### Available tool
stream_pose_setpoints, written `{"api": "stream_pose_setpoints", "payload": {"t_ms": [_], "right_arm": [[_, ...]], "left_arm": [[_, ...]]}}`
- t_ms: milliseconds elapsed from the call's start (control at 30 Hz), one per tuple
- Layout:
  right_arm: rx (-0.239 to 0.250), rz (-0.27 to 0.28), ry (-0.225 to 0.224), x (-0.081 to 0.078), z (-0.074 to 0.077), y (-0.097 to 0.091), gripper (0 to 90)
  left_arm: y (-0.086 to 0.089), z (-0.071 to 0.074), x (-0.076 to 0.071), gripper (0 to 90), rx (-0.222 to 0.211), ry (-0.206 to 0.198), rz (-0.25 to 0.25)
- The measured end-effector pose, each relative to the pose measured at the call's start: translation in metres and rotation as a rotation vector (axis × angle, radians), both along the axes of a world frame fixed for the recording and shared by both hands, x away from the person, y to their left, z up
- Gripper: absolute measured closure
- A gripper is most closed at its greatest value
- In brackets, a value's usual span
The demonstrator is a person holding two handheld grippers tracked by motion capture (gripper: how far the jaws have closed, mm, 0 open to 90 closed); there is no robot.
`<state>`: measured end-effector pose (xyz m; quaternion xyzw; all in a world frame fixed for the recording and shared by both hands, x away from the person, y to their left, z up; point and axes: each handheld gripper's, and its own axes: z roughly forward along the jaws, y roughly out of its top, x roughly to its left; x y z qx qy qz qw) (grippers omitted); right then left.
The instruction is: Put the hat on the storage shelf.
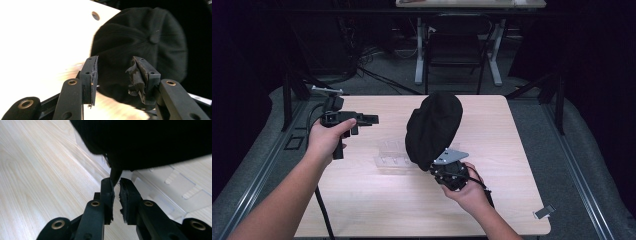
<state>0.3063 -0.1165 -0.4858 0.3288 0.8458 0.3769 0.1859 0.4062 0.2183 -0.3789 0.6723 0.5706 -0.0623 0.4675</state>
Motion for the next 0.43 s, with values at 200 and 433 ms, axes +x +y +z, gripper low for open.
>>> {"api": "stream_pose_setpoints", "payload": {"t_ms": [200, 433], "right_arm": [[0.001, -0.003, -0.002, -0.009, -0.001, -0.011, 75.9], [0.046, -0.014, -0.009, -0.018, -0.003, -0.034, 63.5]], "left_arm": [[0.003, -0.004, -0.003, 56.4, 0.132, -0.015, 0.003], [0.007, -0.013, -0.013, 56.4, 0.308, -0.054, -0.010]]}}
